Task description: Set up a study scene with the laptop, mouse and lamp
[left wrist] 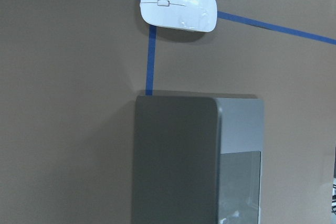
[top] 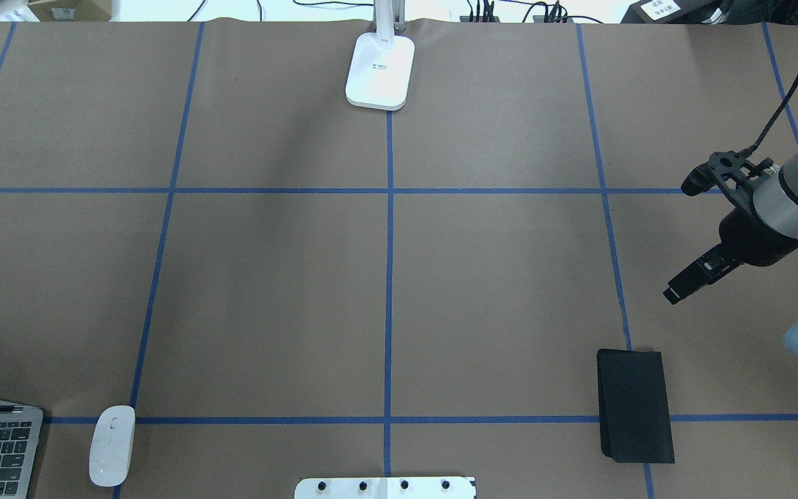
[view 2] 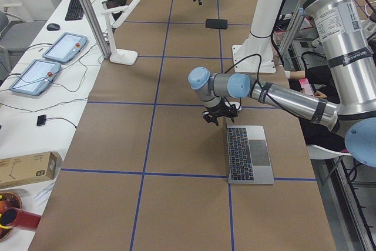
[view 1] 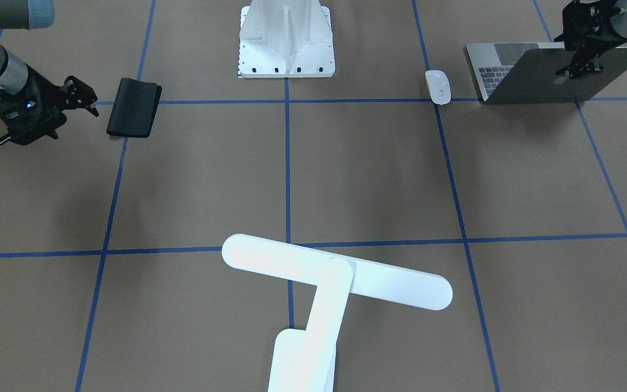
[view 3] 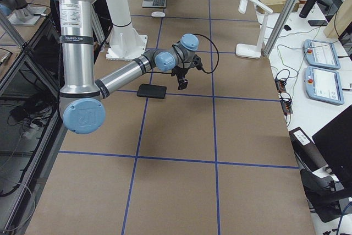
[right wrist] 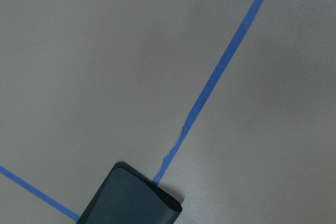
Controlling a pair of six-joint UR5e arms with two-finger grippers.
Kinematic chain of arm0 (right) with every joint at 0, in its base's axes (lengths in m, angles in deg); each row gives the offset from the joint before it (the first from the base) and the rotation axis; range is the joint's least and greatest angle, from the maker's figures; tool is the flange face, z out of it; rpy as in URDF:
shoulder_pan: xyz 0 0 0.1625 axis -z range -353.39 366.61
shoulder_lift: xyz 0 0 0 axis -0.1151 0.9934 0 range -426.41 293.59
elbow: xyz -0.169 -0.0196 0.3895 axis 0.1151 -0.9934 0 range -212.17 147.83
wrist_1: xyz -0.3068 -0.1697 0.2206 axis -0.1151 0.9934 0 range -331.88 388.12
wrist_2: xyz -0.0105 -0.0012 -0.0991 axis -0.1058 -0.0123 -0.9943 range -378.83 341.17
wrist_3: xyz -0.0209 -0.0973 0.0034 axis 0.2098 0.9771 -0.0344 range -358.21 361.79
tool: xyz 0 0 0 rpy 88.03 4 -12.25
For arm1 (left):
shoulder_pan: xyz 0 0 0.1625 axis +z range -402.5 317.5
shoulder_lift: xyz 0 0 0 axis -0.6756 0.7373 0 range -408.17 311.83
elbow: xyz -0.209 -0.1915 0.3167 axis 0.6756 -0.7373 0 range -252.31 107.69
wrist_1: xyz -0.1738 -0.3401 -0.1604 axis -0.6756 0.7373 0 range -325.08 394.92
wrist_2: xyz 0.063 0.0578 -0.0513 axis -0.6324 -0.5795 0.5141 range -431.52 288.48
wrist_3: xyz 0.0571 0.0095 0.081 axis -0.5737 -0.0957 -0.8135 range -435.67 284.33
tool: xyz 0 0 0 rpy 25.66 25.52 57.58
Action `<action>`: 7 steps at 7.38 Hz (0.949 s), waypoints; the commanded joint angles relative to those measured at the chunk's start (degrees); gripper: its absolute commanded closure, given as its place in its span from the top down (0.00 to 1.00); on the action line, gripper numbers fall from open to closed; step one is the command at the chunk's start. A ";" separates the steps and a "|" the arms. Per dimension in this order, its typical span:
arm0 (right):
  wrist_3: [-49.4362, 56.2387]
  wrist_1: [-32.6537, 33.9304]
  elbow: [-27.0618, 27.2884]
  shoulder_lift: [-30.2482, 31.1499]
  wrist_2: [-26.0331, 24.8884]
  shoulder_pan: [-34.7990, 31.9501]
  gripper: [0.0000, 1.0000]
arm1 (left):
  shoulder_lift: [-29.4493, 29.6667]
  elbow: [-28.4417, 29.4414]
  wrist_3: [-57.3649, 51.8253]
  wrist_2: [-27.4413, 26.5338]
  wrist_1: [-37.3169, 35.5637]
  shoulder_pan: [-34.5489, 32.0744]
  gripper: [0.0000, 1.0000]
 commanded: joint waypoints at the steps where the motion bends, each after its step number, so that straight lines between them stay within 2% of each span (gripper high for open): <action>1: 0.00 0.00 -0.09 -0.09 -0.07 0.00 1.00 | -0.95 -0.30 -1.05 -0.13 0.07 -0.03 0.48; 3: 0.00 0.00 -0.18 -0.09 -0.07 0.00 1.00 | -0.95 -1.43 -1.05 -0.13 0.07 -0.38 0.31; 4: 0.00 0.00 -0.26 -0.18 -0.07 0.09 1.00 | -0.95 -2.22 -1.05 -0.13 0.07 -1.07 0.28; 7: 0.00 0.00 -0.79 -0.44 -0.07 0.18 1.00 | -1.48 -3.02 -2.28 -0.22 -0.01 -4.42 0.11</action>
